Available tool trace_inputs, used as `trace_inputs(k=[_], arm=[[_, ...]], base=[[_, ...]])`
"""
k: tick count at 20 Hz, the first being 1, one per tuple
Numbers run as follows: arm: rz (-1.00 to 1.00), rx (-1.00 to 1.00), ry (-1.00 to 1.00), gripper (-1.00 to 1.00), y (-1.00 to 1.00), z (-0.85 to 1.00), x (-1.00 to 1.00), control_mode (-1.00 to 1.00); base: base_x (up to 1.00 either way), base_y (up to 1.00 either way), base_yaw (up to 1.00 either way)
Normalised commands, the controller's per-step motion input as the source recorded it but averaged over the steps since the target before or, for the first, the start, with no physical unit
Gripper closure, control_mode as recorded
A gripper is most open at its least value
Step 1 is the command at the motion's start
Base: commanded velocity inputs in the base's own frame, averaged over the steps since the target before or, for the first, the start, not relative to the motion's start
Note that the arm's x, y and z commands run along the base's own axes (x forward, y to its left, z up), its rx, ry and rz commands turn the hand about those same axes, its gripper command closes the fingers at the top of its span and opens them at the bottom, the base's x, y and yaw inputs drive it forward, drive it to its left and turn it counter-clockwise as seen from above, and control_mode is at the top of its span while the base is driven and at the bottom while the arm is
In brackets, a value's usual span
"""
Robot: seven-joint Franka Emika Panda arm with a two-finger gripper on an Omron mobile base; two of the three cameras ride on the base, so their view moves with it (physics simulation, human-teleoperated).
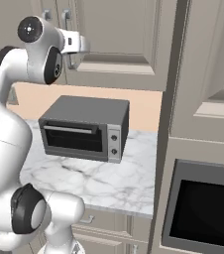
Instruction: Open the cabinet, pick the kettle from the cabinet, and place it in the sink.
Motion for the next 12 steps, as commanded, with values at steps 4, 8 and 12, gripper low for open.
trace_inputs(k=[4, 8, 12], arm=[[0.00, 0.00, -0.02, -1.00, 0.04, 0.15, 0.34, -1.00], [-0.01, 0.00, 0.00, 1.00, 0.04, 0.03, 0.34, -1.00], [-0.02, 0.00, 0.00, 1.00, 0.01, -0.06, 0.22, -1.00]], base=[[0.00, 0.00, 0.00], [0.00, 0.00, 0.00], [0.00, 0.00, 0.00]])
